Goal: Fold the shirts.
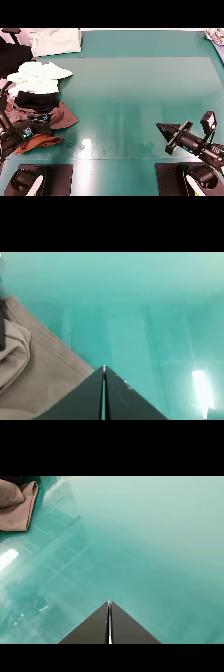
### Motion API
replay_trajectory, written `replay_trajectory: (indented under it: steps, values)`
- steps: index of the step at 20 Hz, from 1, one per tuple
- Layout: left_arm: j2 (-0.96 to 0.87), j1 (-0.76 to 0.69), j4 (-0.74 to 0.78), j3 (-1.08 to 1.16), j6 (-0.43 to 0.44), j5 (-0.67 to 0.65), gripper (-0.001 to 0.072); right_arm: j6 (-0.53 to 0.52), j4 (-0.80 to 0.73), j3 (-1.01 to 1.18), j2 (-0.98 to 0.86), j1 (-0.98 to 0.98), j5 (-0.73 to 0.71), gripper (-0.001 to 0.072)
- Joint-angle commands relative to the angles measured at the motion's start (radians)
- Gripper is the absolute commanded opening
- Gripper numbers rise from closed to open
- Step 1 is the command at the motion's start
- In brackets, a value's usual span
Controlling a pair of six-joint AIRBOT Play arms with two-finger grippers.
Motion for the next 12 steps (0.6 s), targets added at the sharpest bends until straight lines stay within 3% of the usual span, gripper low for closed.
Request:
replay_trajectory:
  steps: [1, 9, 12]
  values:
    - [0.001, 0.0, 0.0, 0.0, 0.0, 0.01, 0.0032, 0.0, 0.0, 0.0, 0.0, 0.001, -0.001, 0.0015]
    - [0.001, 0.0, -0.036, 0.003, -0.006, -0.034, 0.0032, 0.0, 0.0, 0.0, 0.0, 0.001, -0.006, 0.0015]
    - [0.001, 0.0, -0.04, 0.01, -0.145, -0.122, 0.0032, 0.0, 0.0, 0.0, 0.0, 0.001, -0.007, 0.0015]
